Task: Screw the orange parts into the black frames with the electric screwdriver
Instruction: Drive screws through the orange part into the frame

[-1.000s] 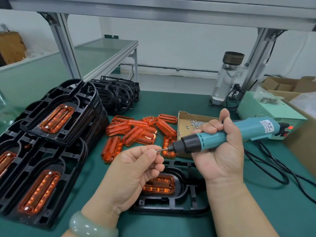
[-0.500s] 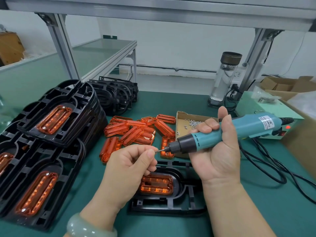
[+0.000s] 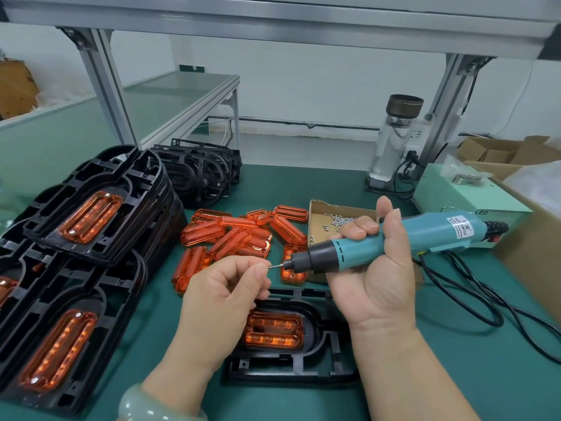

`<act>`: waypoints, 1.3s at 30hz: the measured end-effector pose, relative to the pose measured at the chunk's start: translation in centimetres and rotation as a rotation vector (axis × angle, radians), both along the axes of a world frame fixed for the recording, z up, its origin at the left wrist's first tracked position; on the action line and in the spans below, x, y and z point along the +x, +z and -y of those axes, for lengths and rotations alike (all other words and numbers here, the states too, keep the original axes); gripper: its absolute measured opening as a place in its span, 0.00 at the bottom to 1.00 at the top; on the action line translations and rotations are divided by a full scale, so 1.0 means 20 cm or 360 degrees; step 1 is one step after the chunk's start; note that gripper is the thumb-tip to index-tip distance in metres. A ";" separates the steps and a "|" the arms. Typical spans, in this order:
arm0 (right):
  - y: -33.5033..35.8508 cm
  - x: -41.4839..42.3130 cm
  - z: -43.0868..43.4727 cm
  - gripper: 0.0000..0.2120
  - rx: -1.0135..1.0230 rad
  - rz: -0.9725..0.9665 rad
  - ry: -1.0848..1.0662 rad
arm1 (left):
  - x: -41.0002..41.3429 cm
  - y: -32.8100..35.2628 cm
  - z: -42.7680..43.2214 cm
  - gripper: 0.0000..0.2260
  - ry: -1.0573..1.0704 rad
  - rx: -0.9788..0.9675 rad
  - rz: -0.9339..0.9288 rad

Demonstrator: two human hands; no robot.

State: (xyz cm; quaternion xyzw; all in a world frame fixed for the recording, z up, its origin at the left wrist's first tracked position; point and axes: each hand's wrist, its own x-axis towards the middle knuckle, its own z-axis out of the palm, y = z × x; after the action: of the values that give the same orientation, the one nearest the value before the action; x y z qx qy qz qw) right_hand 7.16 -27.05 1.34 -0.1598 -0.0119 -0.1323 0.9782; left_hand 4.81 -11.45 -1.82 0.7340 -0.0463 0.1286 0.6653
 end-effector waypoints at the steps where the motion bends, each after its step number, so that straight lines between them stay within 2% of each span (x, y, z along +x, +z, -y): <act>1: 0.00 0.00 0.00 0.13 0.0006 0.0000 -0.0001 | 0.00 0.00 0.00 0.08 0.0011 -0.0032 -0.0015; 12: -0.01 0.01 0.02 0.13 0.0028 -0.0048 -0.0032 | -0.02 0.02 0.01 0.03 -0.0048 -0.0177 -0.0018; 15: -0.01 0.01 0.02 0.13 0.0045 -0.0057 -0.0043 | -0.02 0.02 0.01 0.09 -0.0071 -0.0164 -0.0006; 21: 0.00 0.02 0.03 0.11 0.0058 -0.0073 -0.0055 | -0.03 0.04 0.02 0.05 -0.0146 -0.0227 -0.0019; 25: 0.00 0.02 0.04 0.11 0.0093 -0.0069 -0.0055 | -0.03 0.04 0.02 0.12 -0.0131 -0.0300 -0.0029; 30: -0.01 0.02 0.03 0.10 0.0059 -0.0081 -0.0042 | -0.03 0.04 0.01 0.08 -0.0126 -0.0241 0.0023; 35: -0.01 0.01 0.03 0.10 0.0091 -0.0069 -0.0021 | -0.02 0.02 0.01 0.09 -0.0198 -0.0398 -0.0067; 39: -0.01 0.01 0.03 0.10 0.0109 -0.0058 -0.0020 | -0.02 0.02 0.01 0.09 -0.0221 -0.0368 -0.0045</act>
State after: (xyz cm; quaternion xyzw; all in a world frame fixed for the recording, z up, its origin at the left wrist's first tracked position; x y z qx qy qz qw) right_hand 7.31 -27.60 1.20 -0.1288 0.0115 -0.1359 0.9822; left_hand 4.42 -11.61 -1.48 0.6492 -0.0723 0.0763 0.7533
